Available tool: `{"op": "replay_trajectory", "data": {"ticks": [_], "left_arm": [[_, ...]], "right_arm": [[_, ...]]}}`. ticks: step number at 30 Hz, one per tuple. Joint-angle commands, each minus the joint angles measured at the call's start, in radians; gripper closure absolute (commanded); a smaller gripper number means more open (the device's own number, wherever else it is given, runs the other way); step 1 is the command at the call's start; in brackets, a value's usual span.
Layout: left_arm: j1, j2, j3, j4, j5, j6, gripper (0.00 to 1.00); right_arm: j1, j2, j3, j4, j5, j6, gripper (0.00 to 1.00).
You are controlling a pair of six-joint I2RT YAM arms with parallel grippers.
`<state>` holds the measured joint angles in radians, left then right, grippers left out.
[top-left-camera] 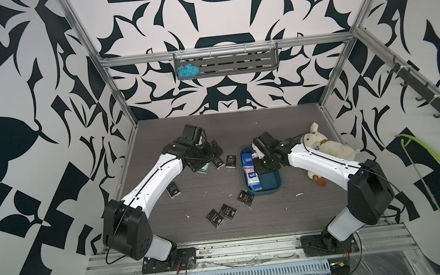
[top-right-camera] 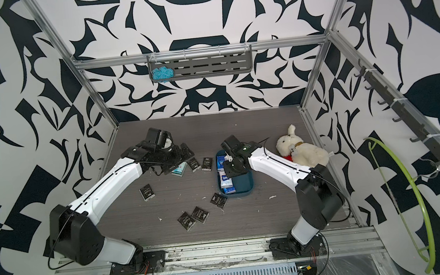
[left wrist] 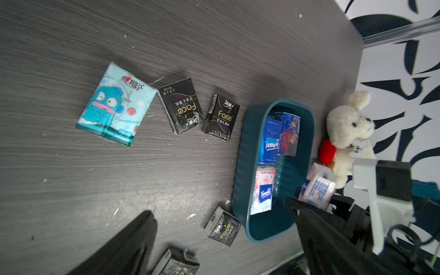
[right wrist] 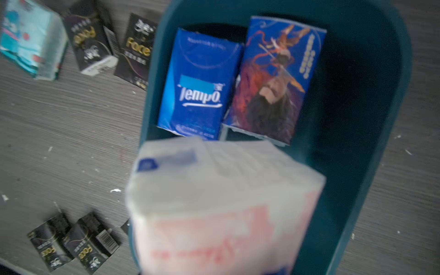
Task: Put the pocket tissues into the storage box
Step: Place the pocket tissues in the storage box.
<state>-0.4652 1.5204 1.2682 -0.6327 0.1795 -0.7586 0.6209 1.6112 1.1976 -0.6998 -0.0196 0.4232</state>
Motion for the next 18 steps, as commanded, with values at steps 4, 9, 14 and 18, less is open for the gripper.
{"op": "replay_trajectory", "data": {"ticks": [4, 9, 14, 18], "left_arm": [[0.017, 0.066, 0.043, -0.006, 0.034, 0.069, 0.01], [0.036, 0.049, 0.026, -0.010, 0.028, 0.083, 0.01], [0.075, 0.014, -0.002, -0.013, 0.038, 0.081, 0.01], [0.083, -0.004, -0.006, -0.018, 0.033, 0.079, 0.01]], "right_arm": [[-0.004, 0.027, 0.017, -0.058, 0.092, 0.004, 0.62], [-0.004, 0.109, 0.045, -0.058, 0.090, -0.014, 0.63], [-0.004, 0.165, 0.062, -0.045, 0.098, -0.025, 0.63], [-0.006, 0.200, 0.091, -0.033, 0.081, -0.036, 0.59]]}}
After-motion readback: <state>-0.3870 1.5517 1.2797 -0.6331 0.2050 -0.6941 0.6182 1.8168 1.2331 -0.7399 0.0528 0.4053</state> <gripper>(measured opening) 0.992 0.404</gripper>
